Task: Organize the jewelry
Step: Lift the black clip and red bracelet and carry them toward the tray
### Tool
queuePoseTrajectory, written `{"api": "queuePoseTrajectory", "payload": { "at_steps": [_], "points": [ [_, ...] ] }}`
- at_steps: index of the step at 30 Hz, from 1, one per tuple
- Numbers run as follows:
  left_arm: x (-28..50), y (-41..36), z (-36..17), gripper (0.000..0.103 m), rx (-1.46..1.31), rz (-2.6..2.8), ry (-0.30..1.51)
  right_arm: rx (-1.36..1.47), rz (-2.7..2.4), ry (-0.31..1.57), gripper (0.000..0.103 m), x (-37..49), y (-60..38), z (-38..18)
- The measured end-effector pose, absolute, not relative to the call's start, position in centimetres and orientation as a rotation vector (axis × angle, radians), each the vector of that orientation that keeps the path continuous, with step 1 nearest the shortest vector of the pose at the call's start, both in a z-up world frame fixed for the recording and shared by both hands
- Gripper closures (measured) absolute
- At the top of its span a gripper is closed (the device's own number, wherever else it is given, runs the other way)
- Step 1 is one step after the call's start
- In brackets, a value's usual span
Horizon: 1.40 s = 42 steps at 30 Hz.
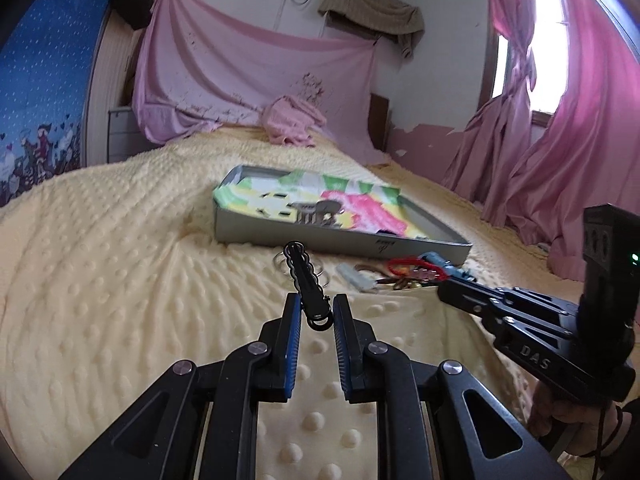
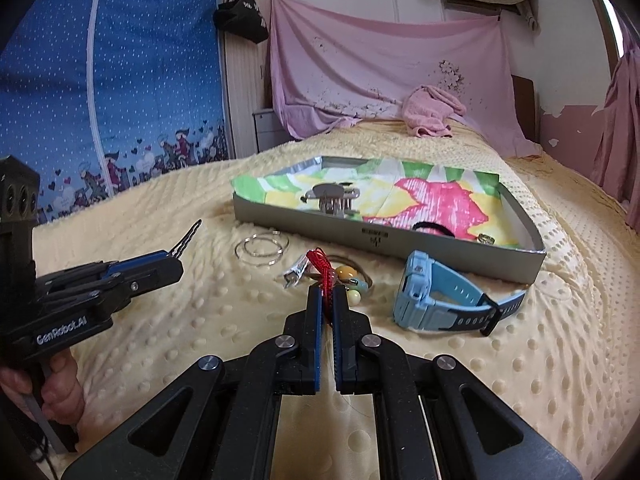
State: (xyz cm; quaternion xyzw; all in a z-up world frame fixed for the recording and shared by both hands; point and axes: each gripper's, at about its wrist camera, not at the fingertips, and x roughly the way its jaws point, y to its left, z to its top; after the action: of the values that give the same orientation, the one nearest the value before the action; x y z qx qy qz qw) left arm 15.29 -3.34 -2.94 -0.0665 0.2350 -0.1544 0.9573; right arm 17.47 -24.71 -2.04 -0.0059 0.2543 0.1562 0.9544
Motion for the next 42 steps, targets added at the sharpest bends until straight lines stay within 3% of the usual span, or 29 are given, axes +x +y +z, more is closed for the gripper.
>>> {"api": "queuePoseTrajectory", "payload": {
  "at_steps": [33,42],
  "points": [
    [16.0,-3.1,-3.4,0.087,-0.148,-0.323,0.515,0.000,0.344,0.476,0.099,16.4,-23.9,0.0],
    [19.8,-2.9,0.7,0.088,-0.192,-0.264,0.467,0.031,0.323,0.424,0.099,18.5,-25.1,2.1]
  ]
}}
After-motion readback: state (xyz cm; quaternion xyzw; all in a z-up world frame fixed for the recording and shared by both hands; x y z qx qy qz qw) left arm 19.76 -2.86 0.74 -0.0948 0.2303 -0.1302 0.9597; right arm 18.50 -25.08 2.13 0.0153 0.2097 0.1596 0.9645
